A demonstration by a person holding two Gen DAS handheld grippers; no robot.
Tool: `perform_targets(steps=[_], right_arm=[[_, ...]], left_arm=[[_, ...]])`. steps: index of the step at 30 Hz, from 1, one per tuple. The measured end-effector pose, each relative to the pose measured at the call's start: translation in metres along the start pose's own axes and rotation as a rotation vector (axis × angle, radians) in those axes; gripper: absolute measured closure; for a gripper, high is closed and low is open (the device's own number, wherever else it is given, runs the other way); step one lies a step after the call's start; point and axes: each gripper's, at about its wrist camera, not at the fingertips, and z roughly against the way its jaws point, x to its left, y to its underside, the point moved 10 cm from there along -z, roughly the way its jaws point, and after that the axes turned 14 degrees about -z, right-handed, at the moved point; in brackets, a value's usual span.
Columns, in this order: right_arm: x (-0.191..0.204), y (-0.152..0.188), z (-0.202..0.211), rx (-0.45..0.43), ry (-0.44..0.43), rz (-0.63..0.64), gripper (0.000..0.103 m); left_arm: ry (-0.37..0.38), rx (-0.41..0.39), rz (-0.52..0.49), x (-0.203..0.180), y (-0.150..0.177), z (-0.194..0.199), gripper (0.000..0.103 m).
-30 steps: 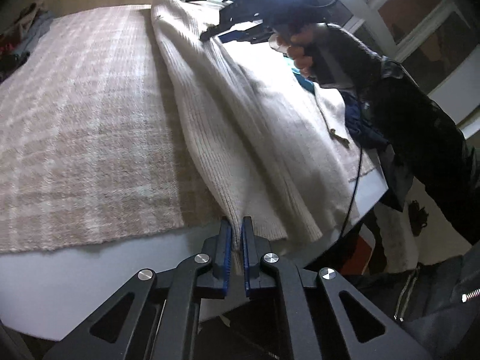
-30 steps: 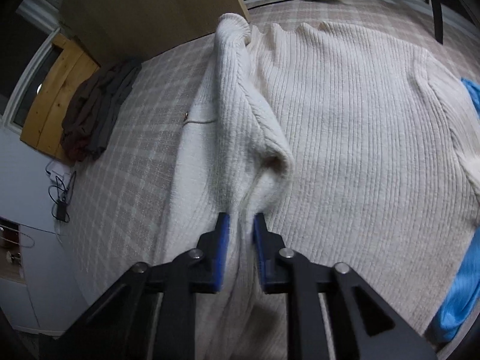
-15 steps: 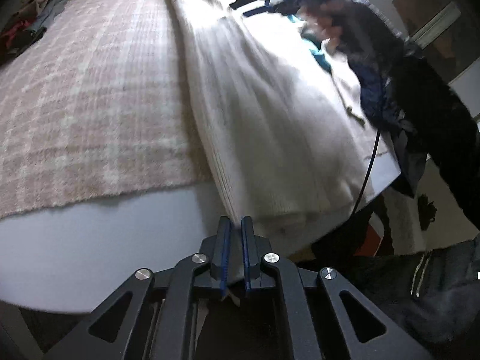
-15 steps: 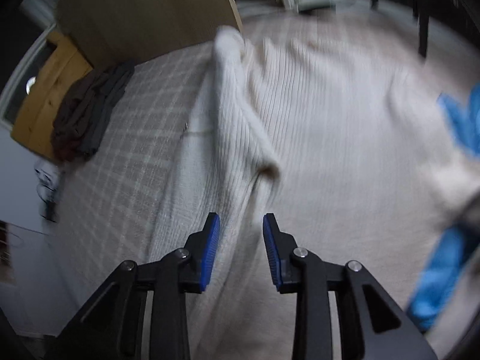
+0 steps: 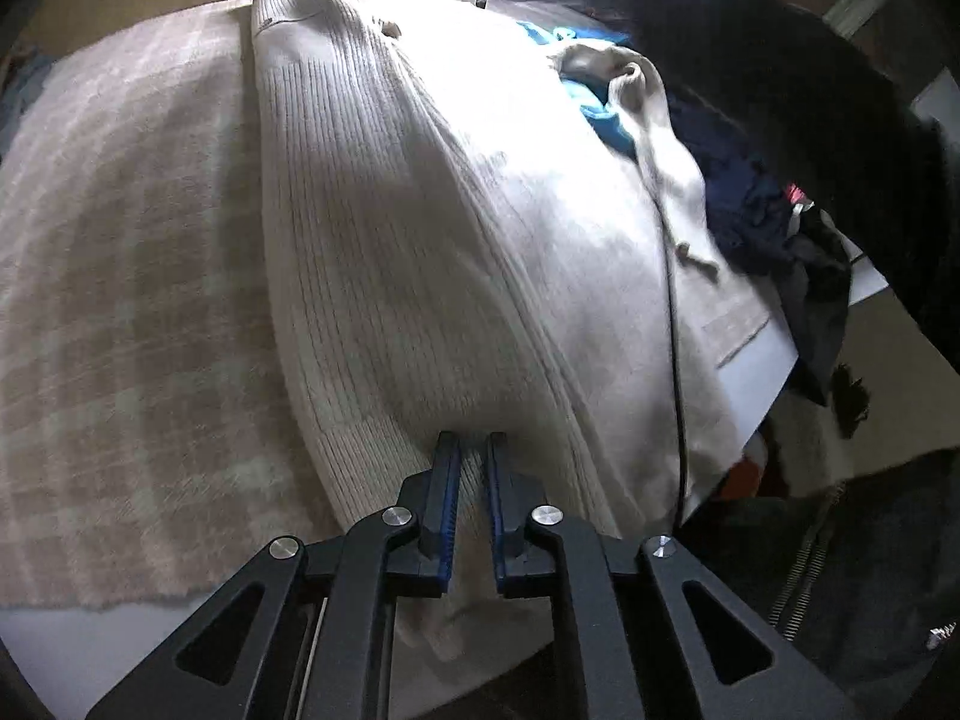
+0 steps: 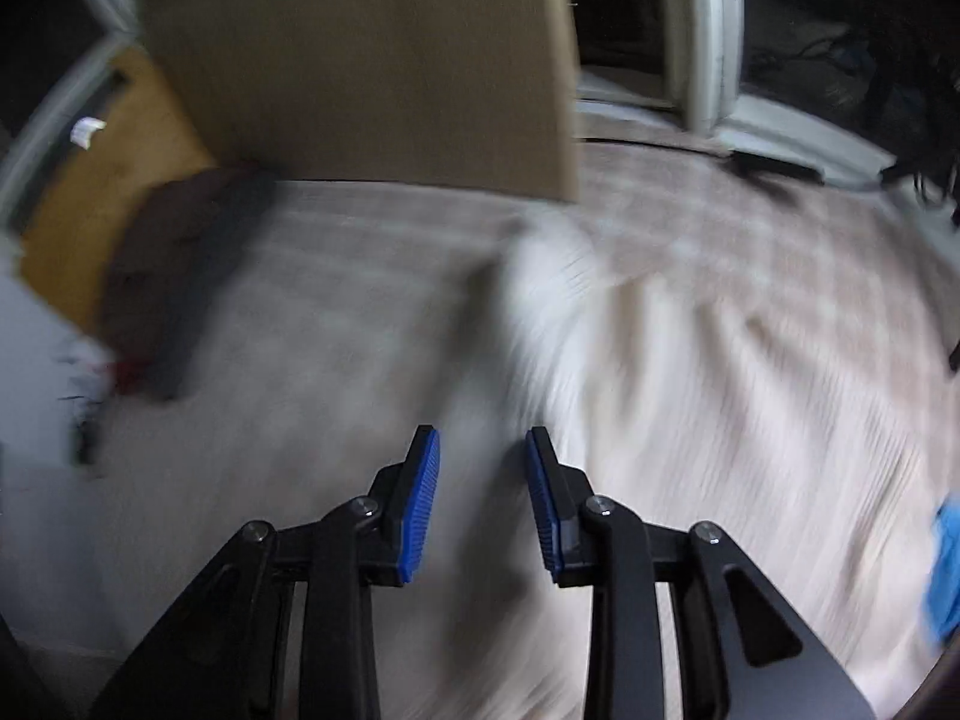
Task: Fold clothes
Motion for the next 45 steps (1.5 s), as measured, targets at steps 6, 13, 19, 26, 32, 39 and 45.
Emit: perform_targets(steps=[6,13,19,26,32,39,45], right_arm=[[-0.013,-0.038,0.019,-0.088,-0.015,0.003,0.074],[0.023,-0.047,0.007,-0.095,-0.054,0.100,0.086],[0.005,-0.051,-0.014,-0.053,-0.013,0.044,0.086],[0.011,0.034,0.075,-0.020,-0.141,0.074,0.085],[-0.007,0.135,0.047,0.135,-0.105,0.060,0.078],[-0.076,0.164,0.194,-0.070,-0.145,-0.164,0.069],[-0.191,0.262,0.311,-0.201,0.081,-0.346,0.048]], left_arm=[[0.025,0.027,0.022,0.004,0.002,0.003,0.092],[0.049,0.042,0.050,0.007,0.004,0.002,0.092],[0.034,0.043,0.036,0.007,0.005,0.004,0.092],[0.016,-0.010,-0.014,-0.007,0.000,0.023,0.094],[0.083,0.000,-0.120,-0.044,0.007,0.009,0.093],[0.070,0.045,-0.192,-0.062,0.029,0.011,0.090],[0.103,-0.057,-0.229,-0.083,0.011,0.035,0.086]])
